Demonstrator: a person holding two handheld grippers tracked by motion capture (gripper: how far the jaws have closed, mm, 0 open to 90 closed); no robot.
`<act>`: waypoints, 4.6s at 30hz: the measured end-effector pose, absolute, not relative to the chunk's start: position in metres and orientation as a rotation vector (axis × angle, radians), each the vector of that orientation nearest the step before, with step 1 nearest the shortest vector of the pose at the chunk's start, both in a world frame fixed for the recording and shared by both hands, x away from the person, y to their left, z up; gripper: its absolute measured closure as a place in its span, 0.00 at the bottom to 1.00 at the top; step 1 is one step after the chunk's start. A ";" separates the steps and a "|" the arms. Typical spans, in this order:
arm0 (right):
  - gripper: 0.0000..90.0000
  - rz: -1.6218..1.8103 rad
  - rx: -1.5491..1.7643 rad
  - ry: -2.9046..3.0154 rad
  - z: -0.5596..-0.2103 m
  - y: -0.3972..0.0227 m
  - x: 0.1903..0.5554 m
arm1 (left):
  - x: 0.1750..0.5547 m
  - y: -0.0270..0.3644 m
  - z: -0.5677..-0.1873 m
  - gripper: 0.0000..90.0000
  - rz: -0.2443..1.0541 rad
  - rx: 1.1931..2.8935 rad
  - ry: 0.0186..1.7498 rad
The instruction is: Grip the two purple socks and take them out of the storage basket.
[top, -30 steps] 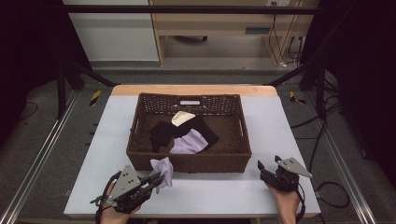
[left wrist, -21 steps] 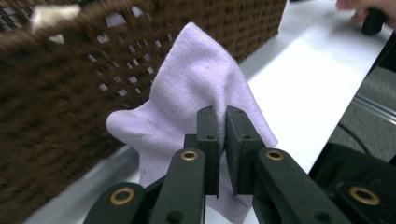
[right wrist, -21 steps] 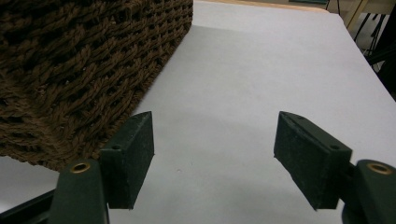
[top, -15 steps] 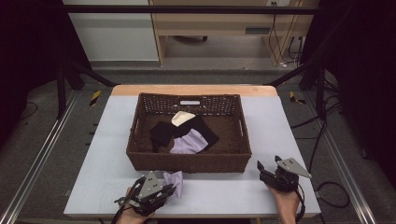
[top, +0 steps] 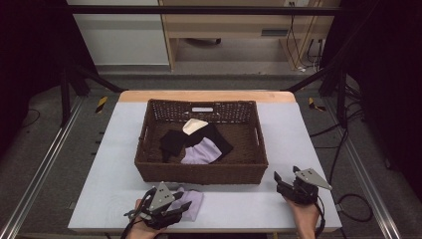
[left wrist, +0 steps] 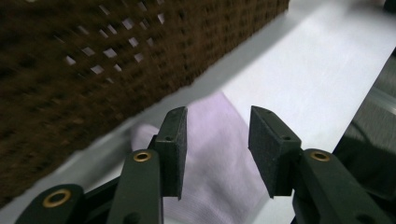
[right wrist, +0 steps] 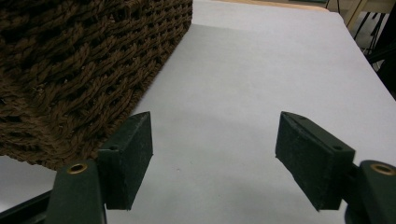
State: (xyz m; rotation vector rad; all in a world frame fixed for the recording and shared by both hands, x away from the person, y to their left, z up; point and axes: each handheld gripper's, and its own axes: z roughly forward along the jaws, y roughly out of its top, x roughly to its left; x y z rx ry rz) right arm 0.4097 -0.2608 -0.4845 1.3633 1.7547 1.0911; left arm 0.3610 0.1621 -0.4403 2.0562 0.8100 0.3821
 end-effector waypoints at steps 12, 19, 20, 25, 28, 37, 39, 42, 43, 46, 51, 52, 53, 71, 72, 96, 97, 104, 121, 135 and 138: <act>0.30 1.076 1.374 1.760 -0.485 -0.260 0.411 | 0.385 0.174 -0.384 0.57 0.506 1.908 0.802; 0.30 1.080 1.385 1.762 -0.485 -0.261 0.411 | 0.426 0.164 -0.351 0.55 0.565 1.874 0.817; 0.30 1.079 1.386 1.761 -0.485 -0.261 0.411 | 0.432 0.163 -0.349 0.55 0.573 1.872 0.826; 0.29 1.080 1.389 1.758 -0.485 -0.261 0.412 | 0.452 0.157 -0.341 0.56 0.571 1.878 0.847; 0.29 1.077 1.390 1.764 -0.485 -0.261 0.412 | 0.467 0.149 -0.337 0.56 0.600 1.887 0.858; 0.30 1.075 1.401 1.768 -0.485 -0.261 0.413 | 0.506 0.131 -0.339 0.57 0.623 1.914 0.902; 0.30 1.077 1.399 1.767 -0.485 -0.261 0.413 | 0.518 0.122 -0.341 0.57 0.617 1.914 0.910; 0.30 1.078 1.401 1.767 -0.485 -0.261 0.413 | 0.528 0.112 -0.344 0.57 0.609 1.922 0.912; 0.30 1.078 1.400 1.767 -0.485 -0.261 0.413 | 0.528 0.112 -0.344 0.57 0.609 1.922 0.912; 0.30 1.079 1.398 1.768 -0.485 -0.261 0.413 | 0.540 0.102 -0.353 0.57 0.584 1.942 0.918; 0.30 1.078 1.400 1.769 -0.485 -0.261 0.413 | 0.550 0.095 -0.365 0.57 0.567 1.962 0.930; 0.30 1.078 1.404 1.770 -0.485 -0.261 0.413 | 0.555 0.093 -0.371 0.57 0.563 1.975 0.943; 0.30 1.079 1.405 1.769 -0.485 -0.261 0.413 | 0.557 0.093 -0.374 0.57 0.560 1.991 0.950; 0.31 1.068 1.395 1.778 -0.485 -0.260 0.413 | 0.566 0.074 -0.403 0.56 0.503 2.251 0.945; 0.31 1.068 1.393 1.777 -0.485 -0.260 0.413 | 0.567 0.073 -0.405 0.57 0.495 2.260 0.946; 0.31 1.070 1.391 1.784 -0.485 -0.260 0.413 | 0.585 0.064 -0.415 0.74 0.364 2.415 0.968; 0.31 1.071 1.393 1.783 -0.485 -0.260 0.413 | 0.586 0.064 -0.415 0.75 0.357 2.420 0.968; 0.31 1.072 1.383 1.782 -0.485 -0.260 0.413 | 0.586 0.065 -0.415 0.95 0.333 2.453 0.969; 0.31 1.073 1.393 1.776 -0.485 -0.260 0.413 | 0.559 0.082 -0.380 0.96 0.463 2.211 0.910; 0.32 1.072 1.390 1.773 -0.485 -0.261 0.413 | 0.521 0.113 -0.332 0.97 0.617 1.963 0.863; 0.33 1.072 1.391 1.771 -0.485 -0.261 0.413 | 0.510 0.122 -0.321 0.97 0.624 1.909 0.855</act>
